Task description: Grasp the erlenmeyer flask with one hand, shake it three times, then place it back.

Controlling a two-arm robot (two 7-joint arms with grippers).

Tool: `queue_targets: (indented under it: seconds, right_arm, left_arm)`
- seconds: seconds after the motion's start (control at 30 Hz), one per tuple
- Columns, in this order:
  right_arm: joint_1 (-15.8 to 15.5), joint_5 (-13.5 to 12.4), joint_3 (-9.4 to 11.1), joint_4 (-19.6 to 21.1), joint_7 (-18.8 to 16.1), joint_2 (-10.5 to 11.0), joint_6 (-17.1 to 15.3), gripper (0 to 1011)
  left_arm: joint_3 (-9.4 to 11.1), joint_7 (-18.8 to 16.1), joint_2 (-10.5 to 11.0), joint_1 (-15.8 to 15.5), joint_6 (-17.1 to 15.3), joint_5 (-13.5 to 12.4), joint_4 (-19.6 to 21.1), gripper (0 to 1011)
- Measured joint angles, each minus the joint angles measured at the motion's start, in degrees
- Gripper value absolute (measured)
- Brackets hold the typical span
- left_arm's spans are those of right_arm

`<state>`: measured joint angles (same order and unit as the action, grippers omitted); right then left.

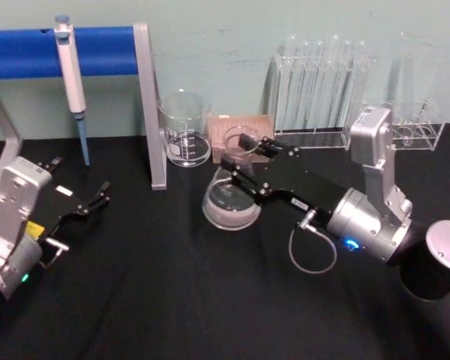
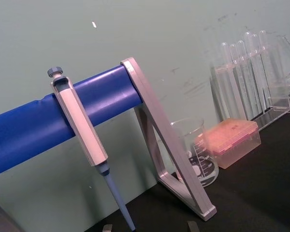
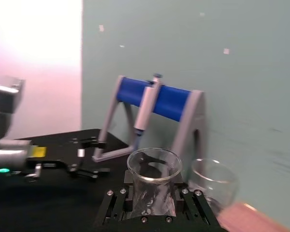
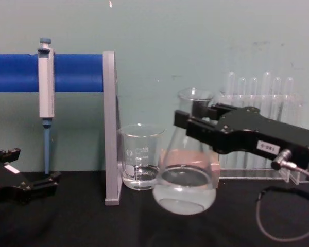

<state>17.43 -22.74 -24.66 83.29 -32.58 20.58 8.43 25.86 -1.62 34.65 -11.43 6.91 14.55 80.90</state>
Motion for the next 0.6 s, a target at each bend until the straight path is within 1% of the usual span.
queue_targets:
  seconds: [0.13,0.3,0.43,0.6]
  right_arm:
    - [0.48,-0.18,-1.11,0.01,-1.00,0.16,0.26,449]
    - [0.57,-0.24,-1.36,-0.07,-0.35,0.20,0.77,449]
    - [0.38,-0.23,-0.72,-0.26,0.92,0.18,1.26,449]
    - [-0.73,0.02,1.51,-0.27,4.18,0.04,1.95,449]
  left_arm:
    - [0.00,0.00,0.00,0.00,0.00,0.00,0.00,1001]
    - [0.00,0.00,0.00,0.00,0.00,0.00,0.00,1001]
    - [0.00,0.00,0.00,0.00,0.00,0.00,0.00,1001]
    - [0.00,0.00,0.00,0.00,0.00,0.00,0.00,1001]
